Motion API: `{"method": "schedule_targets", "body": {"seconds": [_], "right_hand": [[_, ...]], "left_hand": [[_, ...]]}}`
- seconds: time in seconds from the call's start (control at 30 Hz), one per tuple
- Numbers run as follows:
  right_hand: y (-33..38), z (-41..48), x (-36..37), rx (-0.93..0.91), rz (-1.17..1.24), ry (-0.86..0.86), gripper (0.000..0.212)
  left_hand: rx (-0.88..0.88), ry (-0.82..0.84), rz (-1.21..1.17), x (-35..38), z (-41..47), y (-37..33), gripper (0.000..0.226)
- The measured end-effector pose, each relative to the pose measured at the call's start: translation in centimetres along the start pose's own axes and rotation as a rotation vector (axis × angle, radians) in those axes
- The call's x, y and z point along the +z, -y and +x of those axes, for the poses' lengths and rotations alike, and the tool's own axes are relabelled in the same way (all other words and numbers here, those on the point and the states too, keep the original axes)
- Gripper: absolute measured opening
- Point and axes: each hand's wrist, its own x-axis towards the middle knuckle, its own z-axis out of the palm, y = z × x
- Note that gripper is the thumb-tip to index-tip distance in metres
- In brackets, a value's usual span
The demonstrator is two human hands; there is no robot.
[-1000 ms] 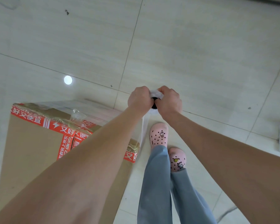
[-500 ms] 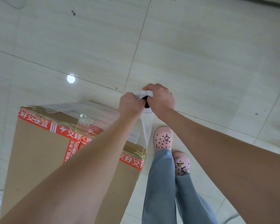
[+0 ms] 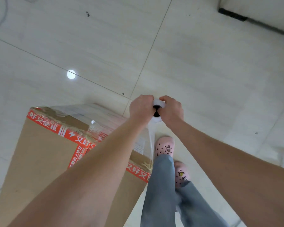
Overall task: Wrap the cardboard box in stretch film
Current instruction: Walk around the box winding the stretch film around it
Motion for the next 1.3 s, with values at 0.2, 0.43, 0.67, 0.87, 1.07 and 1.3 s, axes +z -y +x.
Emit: {"method": "schedule_targets", "body": {"seconds": [0.2,0.43,0.67,0.87,1.07,1.3], "right_hand": [[1.5,0.5,-0.2,-0.140,-0.107,-0.055,0.040],[1.5,2.1,-1.1,0.054,-0.053,0.018,0.035],[3.8,3.3,-1.8,-0.121,-0.241,0.063,0.041],[6.8,4.2,-1.2,-0.272,-0.275,0.129,0.044],[7.5,4.2,-1.7,-0.131,-0.218,0.114,0.040],[7.9,4.8,-2.3,-0.188,-0.286,0.163,0.032]], "left_hand": [[-0.189,0.069,-0.230,-0.4,0.6,1.0,0.021],[-0.096,0.029,-0.154,-0.6,1.2,-0.8,0.023],[-0.146,0.061,-0.147,-2.4,3.0,-0.1,0.010],[-0.451,-0.022,-0.473,-2.2,3.7,2.3,0.022],[-0.556,-0.013,-0.640,-2.2,3.4,2.0,0.017],[-0.238,-0.133,-0.170,-4.2,4.5,0.9,0.022]]}}
